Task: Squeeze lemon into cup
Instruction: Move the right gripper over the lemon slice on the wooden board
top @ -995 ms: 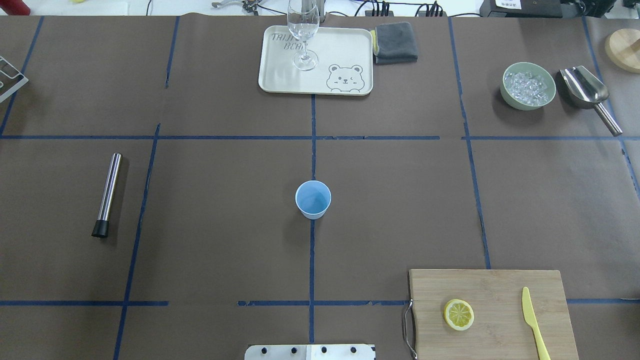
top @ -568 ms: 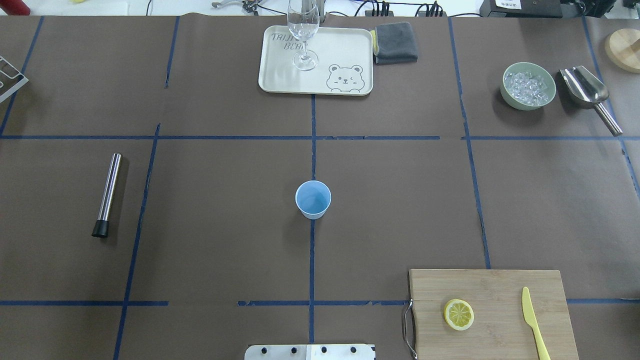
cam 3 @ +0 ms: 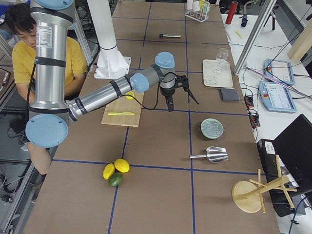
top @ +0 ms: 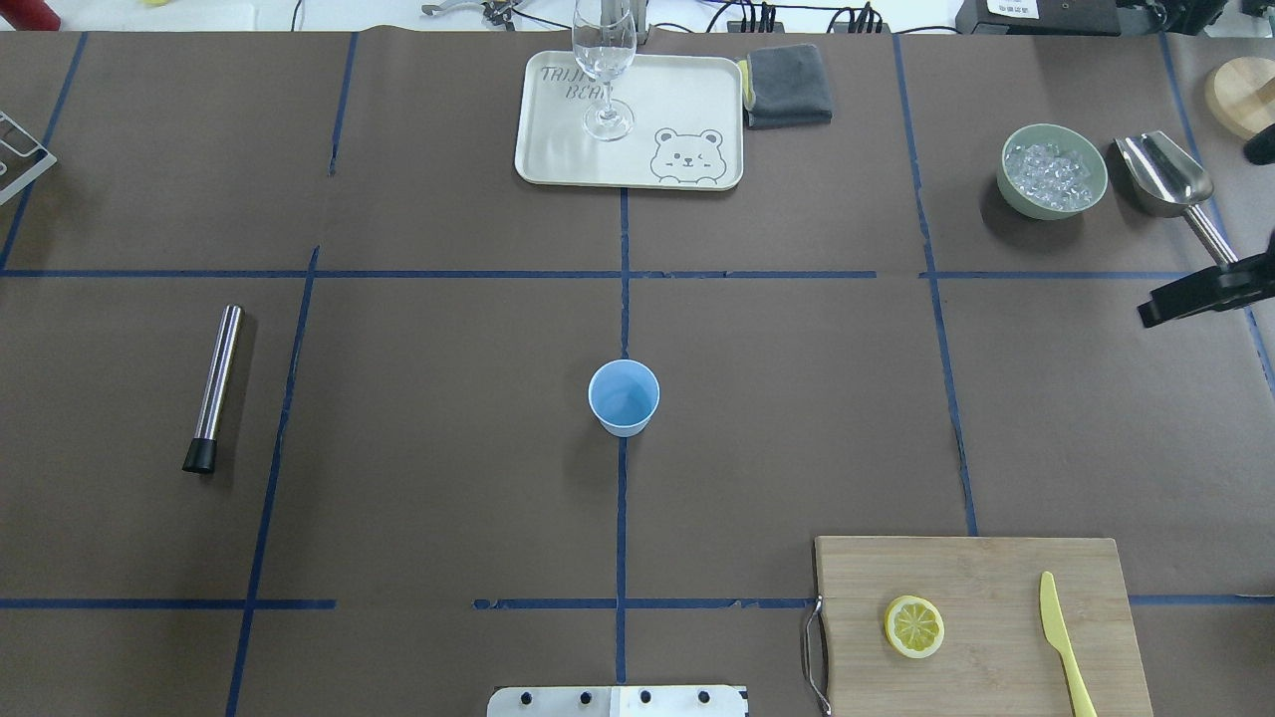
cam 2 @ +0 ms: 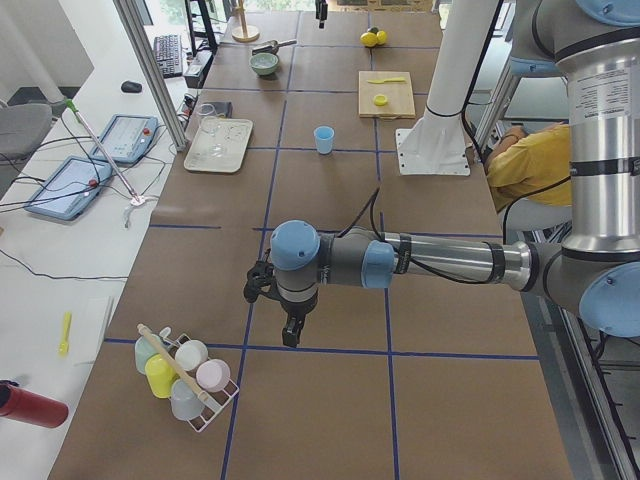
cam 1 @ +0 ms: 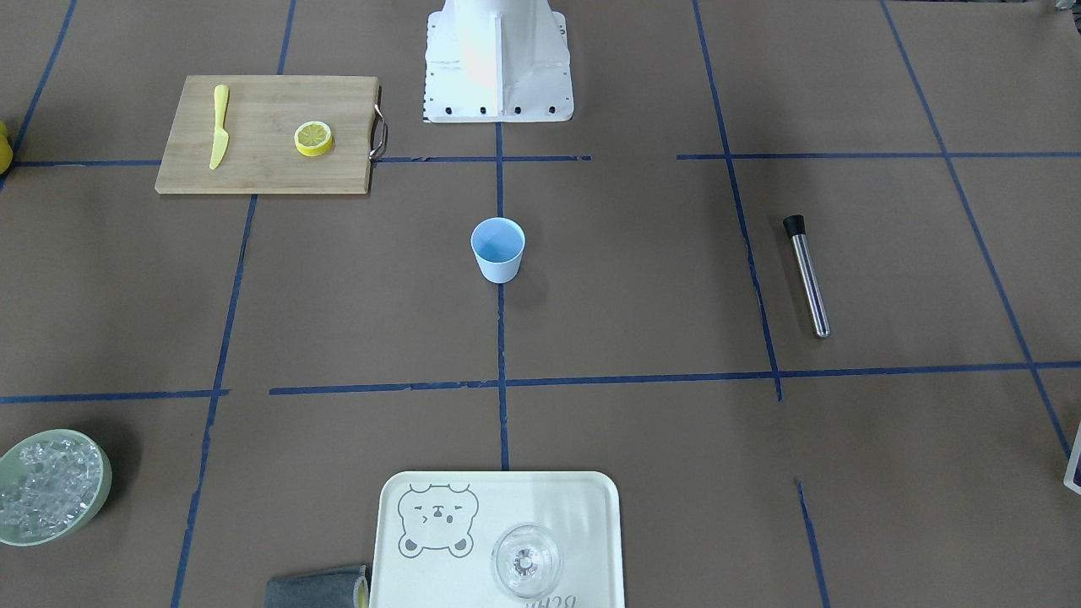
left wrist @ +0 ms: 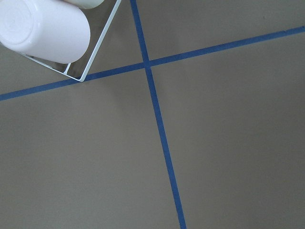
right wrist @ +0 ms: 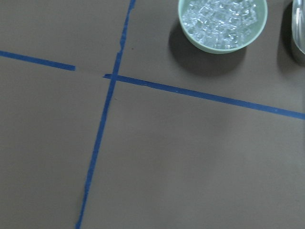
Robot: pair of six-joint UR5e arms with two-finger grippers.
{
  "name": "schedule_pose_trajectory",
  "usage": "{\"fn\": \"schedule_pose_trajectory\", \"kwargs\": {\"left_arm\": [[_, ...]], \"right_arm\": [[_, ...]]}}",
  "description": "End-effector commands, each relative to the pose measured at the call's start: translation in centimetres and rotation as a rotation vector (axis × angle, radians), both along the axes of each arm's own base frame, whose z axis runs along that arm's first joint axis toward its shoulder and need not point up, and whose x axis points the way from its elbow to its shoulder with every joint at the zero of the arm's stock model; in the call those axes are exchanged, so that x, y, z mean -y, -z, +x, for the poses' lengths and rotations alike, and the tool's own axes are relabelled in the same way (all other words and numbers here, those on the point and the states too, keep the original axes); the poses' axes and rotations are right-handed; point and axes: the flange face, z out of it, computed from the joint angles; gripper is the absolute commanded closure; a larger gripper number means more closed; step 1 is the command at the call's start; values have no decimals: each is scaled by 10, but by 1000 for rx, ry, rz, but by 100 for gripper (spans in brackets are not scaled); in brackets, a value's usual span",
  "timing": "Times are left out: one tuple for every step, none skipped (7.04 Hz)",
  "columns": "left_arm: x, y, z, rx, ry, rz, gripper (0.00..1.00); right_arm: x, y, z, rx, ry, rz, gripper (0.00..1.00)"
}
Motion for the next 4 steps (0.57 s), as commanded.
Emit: {"fn": "schedule_pose_trajectory", "kwargs": {"left_arm": [[-1, -1, 0, 0, -1, -1, 0], [-1, -1, 0, 0, -1, -1, 0], [-1, 1, 0, 0, -1, 2, 0], [-1, 1, 0, 0, 0, 1, 0]], "right_arm": [[-47, 38, -83, -10, -14, -6, 0], [-70, 57, -125, 25, -45, -79, 0], [-101, 68, -165, 25, -68, -103, 0], [-135, 72, -206, 1, -94, -70, 0]]}}
